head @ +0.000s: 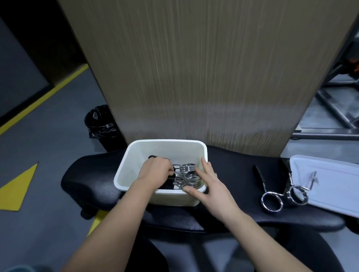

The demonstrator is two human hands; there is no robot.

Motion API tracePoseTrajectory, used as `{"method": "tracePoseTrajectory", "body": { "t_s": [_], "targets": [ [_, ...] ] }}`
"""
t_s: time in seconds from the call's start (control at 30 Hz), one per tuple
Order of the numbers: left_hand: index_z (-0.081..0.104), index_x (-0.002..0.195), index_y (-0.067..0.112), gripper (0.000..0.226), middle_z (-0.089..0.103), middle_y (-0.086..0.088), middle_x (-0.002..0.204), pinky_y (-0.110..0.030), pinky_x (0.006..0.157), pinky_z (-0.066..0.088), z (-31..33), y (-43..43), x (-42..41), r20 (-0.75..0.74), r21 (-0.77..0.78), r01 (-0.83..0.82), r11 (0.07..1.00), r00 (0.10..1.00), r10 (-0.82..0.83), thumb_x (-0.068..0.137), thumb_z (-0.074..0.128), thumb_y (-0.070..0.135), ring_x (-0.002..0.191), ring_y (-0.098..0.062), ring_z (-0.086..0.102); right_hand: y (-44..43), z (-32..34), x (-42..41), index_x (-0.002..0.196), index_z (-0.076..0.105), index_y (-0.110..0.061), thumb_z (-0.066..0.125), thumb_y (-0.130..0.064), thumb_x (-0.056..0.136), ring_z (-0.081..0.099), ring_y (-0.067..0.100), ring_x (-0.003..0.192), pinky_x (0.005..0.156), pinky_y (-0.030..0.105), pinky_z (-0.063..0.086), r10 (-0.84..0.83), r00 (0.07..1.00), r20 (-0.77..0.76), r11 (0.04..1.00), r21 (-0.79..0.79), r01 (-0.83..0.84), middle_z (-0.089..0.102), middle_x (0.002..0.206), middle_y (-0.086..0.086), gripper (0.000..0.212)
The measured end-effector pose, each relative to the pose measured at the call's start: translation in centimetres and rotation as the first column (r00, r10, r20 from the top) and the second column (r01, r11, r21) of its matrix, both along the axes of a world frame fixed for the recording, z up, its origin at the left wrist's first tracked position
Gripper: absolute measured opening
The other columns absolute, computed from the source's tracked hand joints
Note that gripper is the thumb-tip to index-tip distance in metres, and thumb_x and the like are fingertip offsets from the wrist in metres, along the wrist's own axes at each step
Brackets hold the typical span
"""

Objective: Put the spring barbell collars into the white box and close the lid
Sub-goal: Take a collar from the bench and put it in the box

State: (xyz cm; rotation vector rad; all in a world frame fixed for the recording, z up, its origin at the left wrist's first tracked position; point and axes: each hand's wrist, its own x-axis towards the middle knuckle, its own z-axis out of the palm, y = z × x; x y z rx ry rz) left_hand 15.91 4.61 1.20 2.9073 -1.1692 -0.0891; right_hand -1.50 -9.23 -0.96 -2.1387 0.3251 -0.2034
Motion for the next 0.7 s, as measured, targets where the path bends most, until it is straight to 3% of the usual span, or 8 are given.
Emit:
{"method": "tracePoseTrajectory", "body": {
  "t_s": [0.13,0.2,0.3,0.43,0.53,0.63,0.7],
  "targets": [
    [0.080,0.093,0.028,0.009,0.075,0.009,0.098,-0.032,0.082,0.051,-1.5,0.7,1.1,-0.261,-0.152,-0.143,0.978,0.960,0.100,0.088,0.072,0.028,0.093,-0.015,0.066,0.2,-0.4,0.1,0.155,0.023,-0.033,0.061,-0.069,0.079,-0.010,-0.011,0.146,0.119,0.021,0.002,0.002,1.000,0.022,1.000,0.018,-0.002,-0.003,0.161,-0.027,0.093],
    [0.080,0.091,0.023,0.009,0.074,0.009,0.093,-0.025,0.076,0.045,-1.7,1.2,1.2,-0.389,-0.244,-0.216,0.945,0.915,0.108,0.090,0.071,0.022,0.087,-0.010,0.063,0.3,-0.6,0.1,0.156,0.018,-0.033,0.062,-0.067,0.080,-0.010,-0.011,0.146,0.119,0.021,0.000,0.003,0.999,0.034,1.000,0.031,-0.004,-0.004,0.161,-0.027,0.094],
    [0.071,0.089,0.022,0.017,0.069,0.008,0.092,-0.020,0.068,0.038,-1.8,1.4,0.9,-0.489,-0.245,-0.274,0.930,0.863,0.125,0.097,0.058,0.015,0.087,-0.011,0.059,0.4,-1.0,0.1,0.156,0.017,-0.030,0.063,-0.064,0.081,-0.010,-0.010,0.146,0.120,0.023,-0.002,-0.001,0.998,0.058,1.000,0.026,-0.001,-0.004,0.162,-0.026,0.094],
    [0.065,0.108,0.015,0.019,0.068,-0.004,0.115,-0.028,0.087,0.045,-2.6,0.9,1.0,-0.427,-0.195,-0.280,0.940,0.887,0.176,0.099,0.050,0.009,0.106,-0.022,0.061,0.3,-1.1,0.1,0.156,0.018,-0.029,0.061,-0.067,0.079,-0.010,-0.010,0.146,0.119,0.023,-0.003,0.001,0.998,0.057,0.999,0.044,-0.003,-0.003,0.161,-0.027,0.096],
    [0.060,0.120,0.015,0.025,0.067,-0.005,0.120,-0.035,0.089,0.048,-2.2,0.6,0.6,-0.311,-0.199,-0.294,0.935,0.923,0.224,0.099,0.047,0.015,0.107,-0.025,0.060,0.3,-1.0,0.1,0.156,0.017,-0.029,0.060,-0.067,0.079,-0.010,-0.009,0.146,0.119,0.023,-0.004,0.009,0.998,0.062,0.999,0.047,-0.012,-0.004,0.162,-0.026,0.096],
    [0.059,0.120,0.022,0.025,0.068,0.001,0.116,-0.041,0.081,0.053,-0.7,0.7,-0.6,-0.075,-0.383,-0.242,0.891,0.970,0.231,0.099,0.046,0.021,0.100,-0.026,0.064,0.4,-0.9,0.2,0.157,0.015,-0.027,0.055,-0.074,0.076,-0.013,-0.008,0.147,0.120,0.026,-0.005,0.015,0.999,0.052,0.999,0.039,-0.017,-0.006,0.162,-0.024,0.101],
    [0.059,0.121,0.023,0.026,0.069,0.002,0.113,-0.042,0.078,0.054,0.1,0.9,-1.7,0.001,-0.515,-0.177,0.839,0.978,0.207,0.099,0.045,0.021,0.094,-0.027,0.066,0.3,-0.7,0.2,0.157,0.013,-0.027,0.054,-0.075,0.077,-0.014,-0.007,0.146,0.122,0.029,-0.005,0.023,0.999,0.035,0.999,0.042,-0.024,-0.007,0.162,-0.025,0.102]
  ]
}}
